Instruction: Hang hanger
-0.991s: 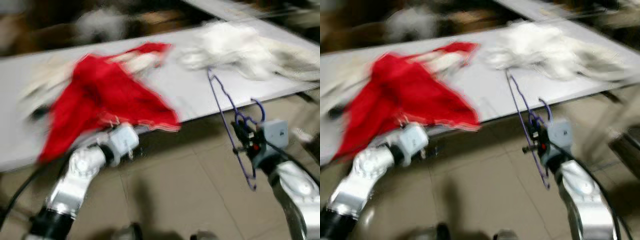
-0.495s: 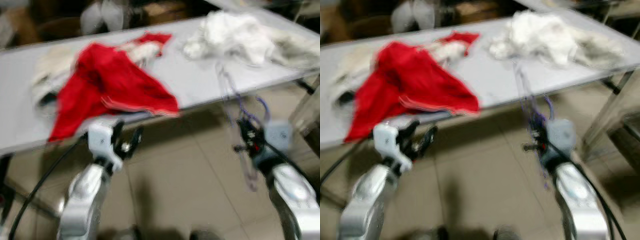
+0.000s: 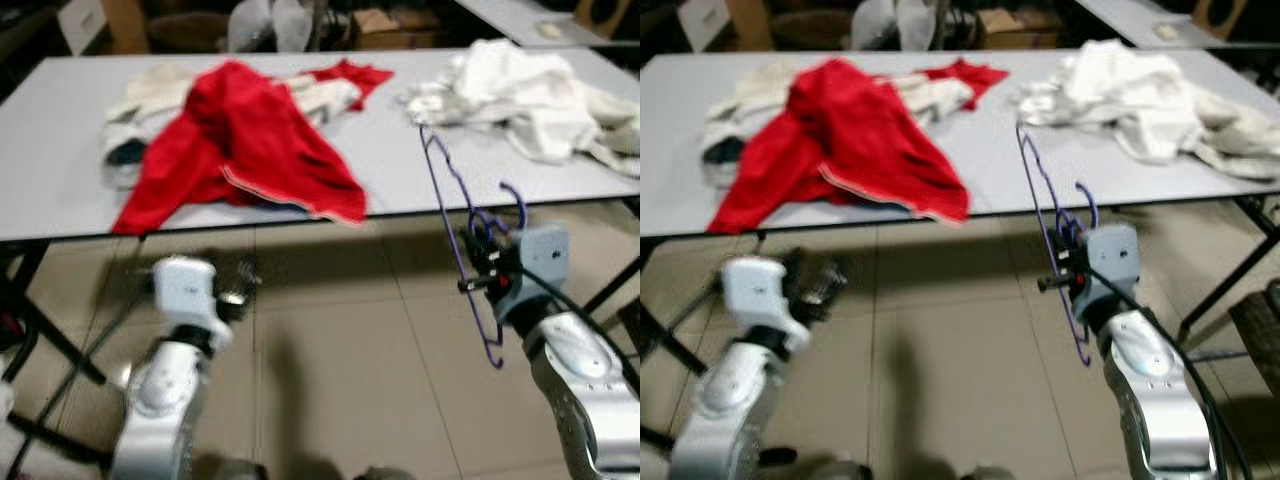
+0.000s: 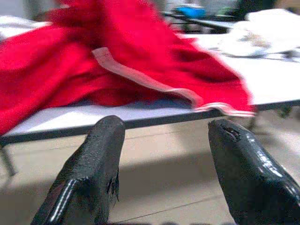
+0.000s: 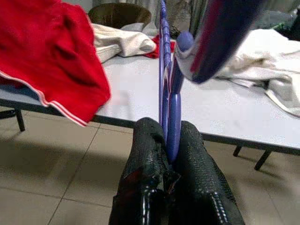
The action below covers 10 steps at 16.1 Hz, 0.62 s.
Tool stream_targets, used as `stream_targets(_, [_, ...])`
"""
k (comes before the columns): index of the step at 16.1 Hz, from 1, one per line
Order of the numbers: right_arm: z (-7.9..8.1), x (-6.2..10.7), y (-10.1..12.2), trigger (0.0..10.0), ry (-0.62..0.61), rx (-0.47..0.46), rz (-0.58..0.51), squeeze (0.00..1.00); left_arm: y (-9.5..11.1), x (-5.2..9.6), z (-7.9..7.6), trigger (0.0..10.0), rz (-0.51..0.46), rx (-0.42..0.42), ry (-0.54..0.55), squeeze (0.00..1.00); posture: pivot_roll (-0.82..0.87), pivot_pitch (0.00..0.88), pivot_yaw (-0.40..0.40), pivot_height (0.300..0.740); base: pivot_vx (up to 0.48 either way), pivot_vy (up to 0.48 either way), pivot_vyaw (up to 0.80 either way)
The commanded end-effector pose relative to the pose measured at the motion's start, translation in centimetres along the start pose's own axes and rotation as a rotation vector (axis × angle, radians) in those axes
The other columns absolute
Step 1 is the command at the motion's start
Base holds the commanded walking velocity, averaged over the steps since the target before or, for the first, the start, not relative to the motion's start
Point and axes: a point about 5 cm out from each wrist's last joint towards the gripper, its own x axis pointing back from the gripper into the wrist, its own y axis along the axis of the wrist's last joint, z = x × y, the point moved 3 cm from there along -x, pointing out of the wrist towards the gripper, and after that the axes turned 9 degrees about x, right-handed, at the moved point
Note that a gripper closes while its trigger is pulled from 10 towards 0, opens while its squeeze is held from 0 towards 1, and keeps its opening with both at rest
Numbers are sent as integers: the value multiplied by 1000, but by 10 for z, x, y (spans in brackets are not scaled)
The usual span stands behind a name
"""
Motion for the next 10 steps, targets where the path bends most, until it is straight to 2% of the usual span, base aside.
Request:
stream_targets(1, [3,-2,1,10000,1,-32,1,0,6,2,4,10000,-19,-47,-3,0,-171,73,-10,740,270,0,0])
stream_targets(3, [3,-1,1,10000,-2,-26,-3,0,5,1,7,10000,-13,-47,14,0,-171,75,-1,740,369,0,-622])
stream_targets(7, [12,2,-1,10000,55,27,1,0,7,-6,9,10000,-9,-87,-2,0,-173,81,18,740,406,0,0])
stream_targets(10, [14,3,0,10000,59,22,-4,0,5,-7,6,10000,1,-111,-22,0,-171,86,30,740,407,0,0])
